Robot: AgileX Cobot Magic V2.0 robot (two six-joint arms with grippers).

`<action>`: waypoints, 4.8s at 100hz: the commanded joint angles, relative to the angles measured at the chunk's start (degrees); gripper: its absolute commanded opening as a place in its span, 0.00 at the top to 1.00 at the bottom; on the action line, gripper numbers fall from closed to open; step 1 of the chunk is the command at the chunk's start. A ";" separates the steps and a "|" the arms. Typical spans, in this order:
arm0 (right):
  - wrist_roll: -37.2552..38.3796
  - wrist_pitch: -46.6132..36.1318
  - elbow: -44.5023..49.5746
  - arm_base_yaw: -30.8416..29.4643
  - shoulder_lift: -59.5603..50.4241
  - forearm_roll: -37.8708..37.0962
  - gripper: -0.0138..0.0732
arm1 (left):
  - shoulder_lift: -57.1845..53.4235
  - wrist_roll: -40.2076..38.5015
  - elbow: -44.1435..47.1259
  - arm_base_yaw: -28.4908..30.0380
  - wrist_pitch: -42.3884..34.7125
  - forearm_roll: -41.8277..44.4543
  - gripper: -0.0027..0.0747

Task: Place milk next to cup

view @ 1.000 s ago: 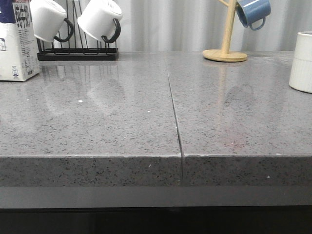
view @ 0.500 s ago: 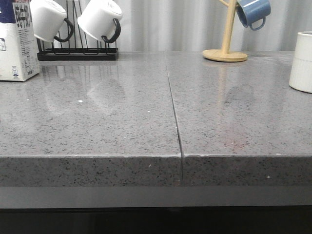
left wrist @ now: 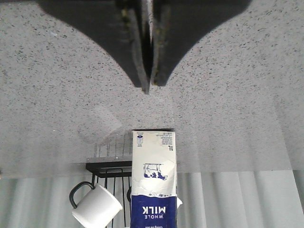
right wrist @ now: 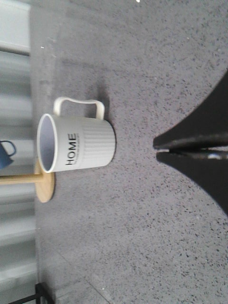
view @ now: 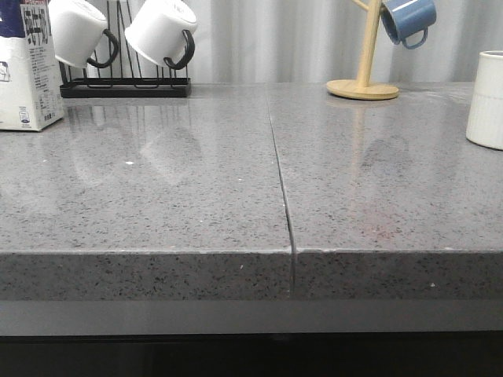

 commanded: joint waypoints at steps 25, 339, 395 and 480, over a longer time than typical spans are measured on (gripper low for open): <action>-0.29 -11.49 -2.02 0.09 8.71 0.86 0.50 | -1.75 -0.22 2.55 0.02 -4.41 -0.61 0.99; -0.31 -54.80 -33.20 7.67 79.27 2.83 0.92 | -1.75 -0.22 2.55 0.02 -4.41 -0.61 0.99; -0.71 -52.61 -45.28 23.10 90.86 2.83 0.92 | -1.75 -0.22 2.55 0.02 -4.41 -0.61 0.99; -0.71 -52.45 -45.22 23.30 91.64 2.83 0.53 | -1.75 -0.22 2.55 0.02 -4.41 -0.61 0.99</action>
